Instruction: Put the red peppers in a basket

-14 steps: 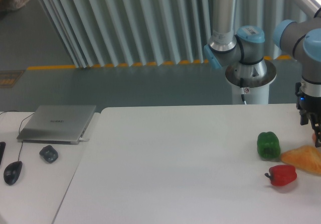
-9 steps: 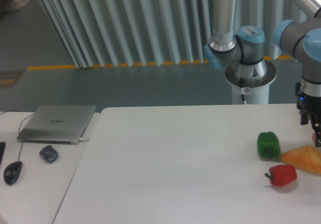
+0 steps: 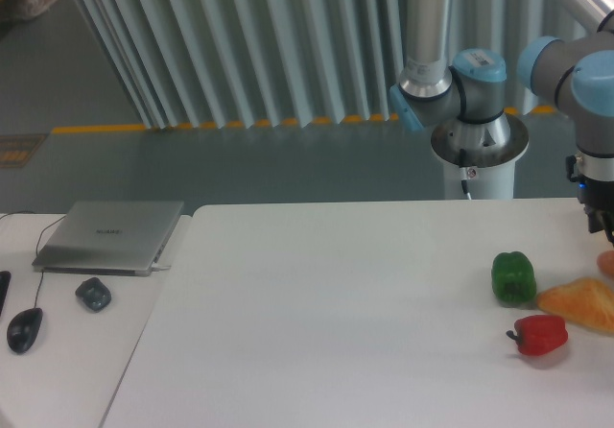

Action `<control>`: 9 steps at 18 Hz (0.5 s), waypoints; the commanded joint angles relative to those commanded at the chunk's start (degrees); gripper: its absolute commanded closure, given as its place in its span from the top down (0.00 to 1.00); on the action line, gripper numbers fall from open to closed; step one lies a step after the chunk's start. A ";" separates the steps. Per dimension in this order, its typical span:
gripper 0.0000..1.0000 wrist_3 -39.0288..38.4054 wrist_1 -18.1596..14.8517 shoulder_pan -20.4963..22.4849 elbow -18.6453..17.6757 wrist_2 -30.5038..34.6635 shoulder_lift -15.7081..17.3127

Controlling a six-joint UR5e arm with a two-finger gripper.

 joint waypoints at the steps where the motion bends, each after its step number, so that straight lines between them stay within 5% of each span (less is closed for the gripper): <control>1: 1.00 -0.08 0.09 0.53 -0.27 -0.26 0.26; 9: 1.00 -9.20 0.61 0.36 -2.12 -12.28 0.97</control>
